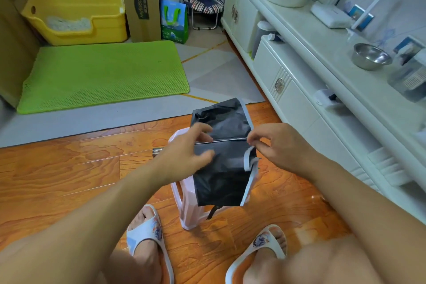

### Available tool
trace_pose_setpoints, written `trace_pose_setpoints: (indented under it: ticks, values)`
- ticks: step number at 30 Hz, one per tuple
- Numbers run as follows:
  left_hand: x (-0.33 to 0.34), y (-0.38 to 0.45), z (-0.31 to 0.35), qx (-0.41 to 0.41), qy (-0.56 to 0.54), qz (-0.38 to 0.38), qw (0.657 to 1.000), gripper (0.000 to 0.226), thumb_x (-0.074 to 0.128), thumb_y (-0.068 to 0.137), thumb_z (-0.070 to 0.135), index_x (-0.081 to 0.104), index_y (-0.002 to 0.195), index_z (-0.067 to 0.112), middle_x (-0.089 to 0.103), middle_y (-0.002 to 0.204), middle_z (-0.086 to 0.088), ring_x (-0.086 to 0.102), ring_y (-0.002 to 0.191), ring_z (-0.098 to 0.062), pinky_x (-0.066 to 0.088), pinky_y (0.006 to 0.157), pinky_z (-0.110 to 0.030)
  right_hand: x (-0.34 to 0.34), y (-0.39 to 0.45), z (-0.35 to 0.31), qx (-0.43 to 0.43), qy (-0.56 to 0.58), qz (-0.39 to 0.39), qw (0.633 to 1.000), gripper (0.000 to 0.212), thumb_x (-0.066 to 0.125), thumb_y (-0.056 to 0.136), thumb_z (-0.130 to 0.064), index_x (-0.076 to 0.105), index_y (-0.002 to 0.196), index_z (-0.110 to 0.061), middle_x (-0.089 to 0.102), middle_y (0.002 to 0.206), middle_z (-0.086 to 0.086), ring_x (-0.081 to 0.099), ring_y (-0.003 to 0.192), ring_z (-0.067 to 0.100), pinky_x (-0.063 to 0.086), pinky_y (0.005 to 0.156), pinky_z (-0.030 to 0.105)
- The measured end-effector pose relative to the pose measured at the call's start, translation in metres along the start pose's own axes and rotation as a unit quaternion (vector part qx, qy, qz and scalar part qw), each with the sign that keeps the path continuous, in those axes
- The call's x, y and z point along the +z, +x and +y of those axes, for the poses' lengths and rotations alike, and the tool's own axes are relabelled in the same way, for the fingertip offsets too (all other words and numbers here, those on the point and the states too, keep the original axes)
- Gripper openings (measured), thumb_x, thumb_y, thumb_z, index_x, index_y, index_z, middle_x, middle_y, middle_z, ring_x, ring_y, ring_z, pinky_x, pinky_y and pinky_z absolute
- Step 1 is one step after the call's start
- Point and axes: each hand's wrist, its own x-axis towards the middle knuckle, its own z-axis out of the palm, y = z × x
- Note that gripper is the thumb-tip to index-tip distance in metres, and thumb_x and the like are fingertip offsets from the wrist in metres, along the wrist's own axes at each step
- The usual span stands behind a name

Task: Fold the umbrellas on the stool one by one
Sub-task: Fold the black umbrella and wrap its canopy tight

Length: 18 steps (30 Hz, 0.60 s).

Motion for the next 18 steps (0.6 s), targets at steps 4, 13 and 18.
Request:
trace_pose_setpoints:
  ticks: [4,13,18]
  values:
    - [0.007,-0.011,-0.019,0.075,0.253,-0.107,0.958,0.105,0.072,0.079,0.056,0.009,0.160,0.037,0.024,0.162,0.003,0.021,0.148,-0.019,0.026,0.121,-0.041,0.010,-0.026,0.001,0.015,-0.044,-0.021,0.999,0.015,0.060,0.092,-0.009,0.067,0.099,-0.022,0.064,0.093,-0.009,0.059,0.087,0.007,0.054,0.076,0.027]
    - [0.049,-0.041,-0.040,-0.089,0.269,-0.329,0.901,0.075,0.057,0.093,0.046,0.018,0.158,0.042,0.020,0.150,0.001,0.045,0.130,-0.032,0.047,0.106,-0.045,0.056,-0.063,-0.011,0.472,0.182,-0.273,0.818,0.049,0.054,0.101,-0.048,0.045,0.142,-0.021,0.055,0.138,0.007,0.061,0.117,0.023,0.060,0.085,0.036]
    - [0.045,-0.047,-0.032,-0.073,0.272,-0.378,0.882,0.063,0.055,0.094,0.042,0.035,0.154,0.034,0.033,0.137,0.004,0.054,0.118,-0.026,0.050,0.097,-0.041,0.125,-0.072,-0.006,0.546,0.380,-0.085,0.741,0.073,0.075,0.088,-0.042,0.042,0.147,-0.013,0.056,0.142,0.008,0.060,0.121,0.024,0.054,0.101,0.045]
